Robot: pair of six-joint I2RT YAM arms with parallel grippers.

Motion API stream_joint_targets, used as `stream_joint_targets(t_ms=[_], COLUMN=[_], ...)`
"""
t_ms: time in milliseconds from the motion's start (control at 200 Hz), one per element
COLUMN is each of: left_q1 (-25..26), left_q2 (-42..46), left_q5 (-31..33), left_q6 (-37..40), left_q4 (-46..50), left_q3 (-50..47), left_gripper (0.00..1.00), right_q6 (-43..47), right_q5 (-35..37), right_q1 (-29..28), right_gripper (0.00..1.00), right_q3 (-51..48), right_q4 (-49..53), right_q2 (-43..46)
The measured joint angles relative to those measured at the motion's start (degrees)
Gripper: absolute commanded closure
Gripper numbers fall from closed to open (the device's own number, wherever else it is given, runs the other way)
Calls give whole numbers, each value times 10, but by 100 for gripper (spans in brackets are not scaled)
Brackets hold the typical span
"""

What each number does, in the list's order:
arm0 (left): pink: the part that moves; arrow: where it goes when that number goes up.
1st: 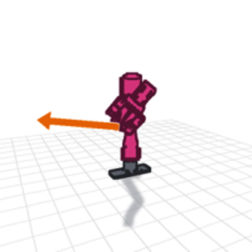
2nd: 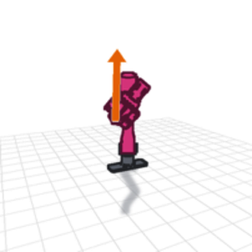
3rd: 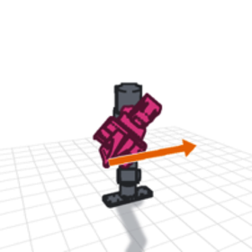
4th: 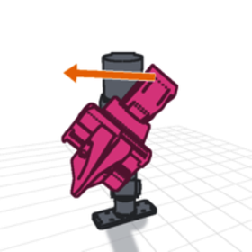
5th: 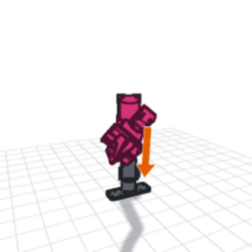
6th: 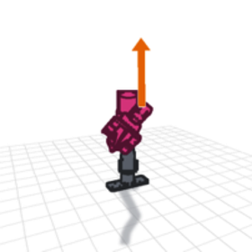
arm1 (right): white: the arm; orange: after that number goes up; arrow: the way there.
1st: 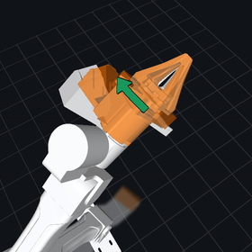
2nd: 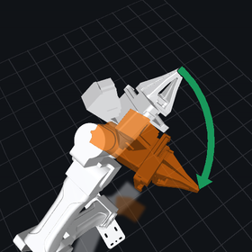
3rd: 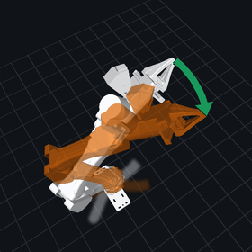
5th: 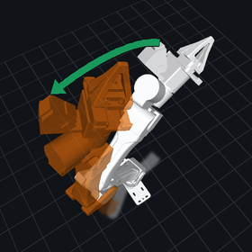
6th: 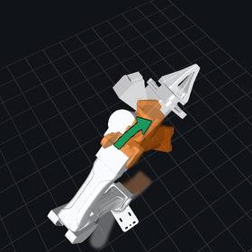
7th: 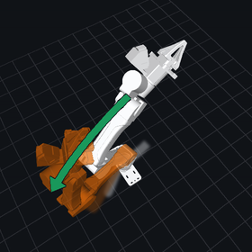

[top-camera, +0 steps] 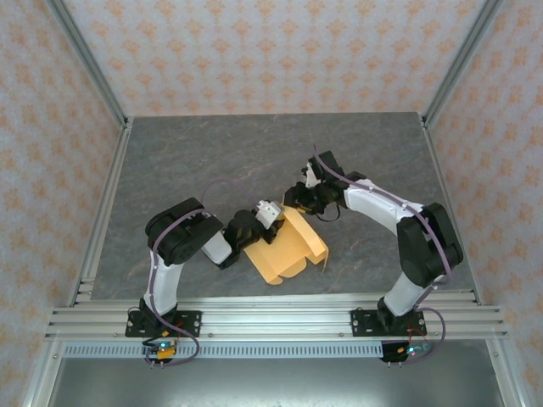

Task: Fold the paper box

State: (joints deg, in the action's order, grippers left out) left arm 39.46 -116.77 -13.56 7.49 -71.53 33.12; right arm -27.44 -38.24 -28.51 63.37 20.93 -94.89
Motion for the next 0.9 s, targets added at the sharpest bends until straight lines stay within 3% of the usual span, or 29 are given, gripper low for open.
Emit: stream_joint_targets(t_ms=[240, 445, 901], left_q1=[18, 19, 22], left_q2=[0, 0, 39], left_q5=[51, 56, 52], left_q6=[1, -1, 9], left_q4=[9, 10, 41], left_q3=[7, 7, -22], left_gripper=[92, 80, 67], right_q6=[-31, -46, -42], right_q5=[14, 23, 23], right_q1=[0, -6, -23], right_gripper=[63, 65, 64], right_q3=[-31, -34, -34], right_q4=[-48, -59, -46], right_q2=[15, 18, 25])
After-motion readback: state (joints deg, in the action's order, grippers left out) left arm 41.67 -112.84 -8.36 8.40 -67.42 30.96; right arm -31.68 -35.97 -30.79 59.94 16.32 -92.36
